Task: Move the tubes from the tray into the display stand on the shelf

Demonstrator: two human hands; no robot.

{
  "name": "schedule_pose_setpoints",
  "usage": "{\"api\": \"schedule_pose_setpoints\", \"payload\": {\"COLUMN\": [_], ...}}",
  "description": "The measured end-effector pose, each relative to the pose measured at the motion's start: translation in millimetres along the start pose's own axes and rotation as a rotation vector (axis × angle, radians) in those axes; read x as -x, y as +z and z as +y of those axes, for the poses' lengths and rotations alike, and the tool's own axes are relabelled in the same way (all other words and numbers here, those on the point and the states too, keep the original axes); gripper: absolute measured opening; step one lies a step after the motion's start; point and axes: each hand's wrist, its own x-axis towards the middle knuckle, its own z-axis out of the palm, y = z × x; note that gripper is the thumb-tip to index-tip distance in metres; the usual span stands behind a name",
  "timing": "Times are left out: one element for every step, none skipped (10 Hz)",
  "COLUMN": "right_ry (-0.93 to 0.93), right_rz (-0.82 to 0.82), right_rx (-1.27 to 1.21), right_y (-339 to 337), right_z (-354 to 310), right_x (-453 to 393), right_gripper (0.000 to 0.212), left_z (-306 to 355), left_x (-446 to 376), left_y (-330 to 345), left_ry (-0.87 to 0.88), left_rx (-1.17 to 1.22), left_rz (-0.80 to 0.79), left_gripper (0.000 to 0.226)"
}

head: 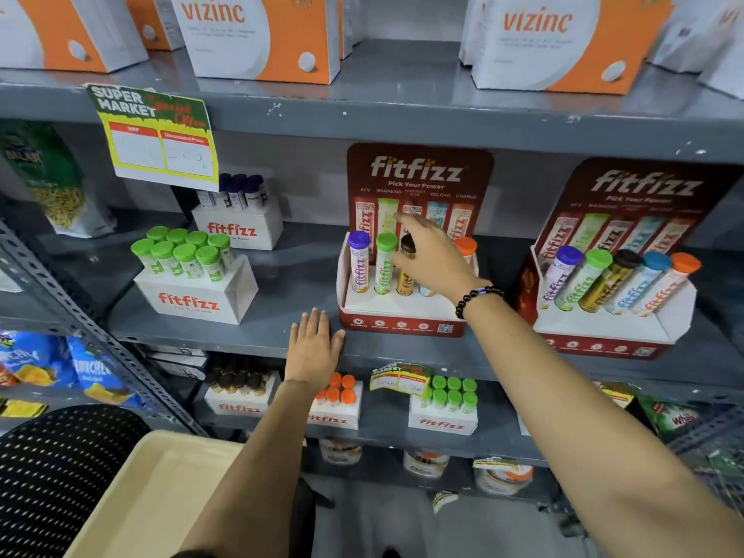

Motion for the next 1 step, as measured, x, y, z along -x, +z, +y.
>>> {"api": "schedule_pose_setpoints", "payload": {"right_ry": [0.009], "right_rz": [0.173], "right_rx": [0.029], "right_y": [1.4], "right_z": [-3.5], "right_x": [40.9], "right_gripper": [0.050], "left_z": [19.0], "left_x": [16.2], "left_y": [-20.9], "left_ry": [0.079], "left_rx": [0.013], "left_rz": [0.162], "left_gripper": [0.061]}}
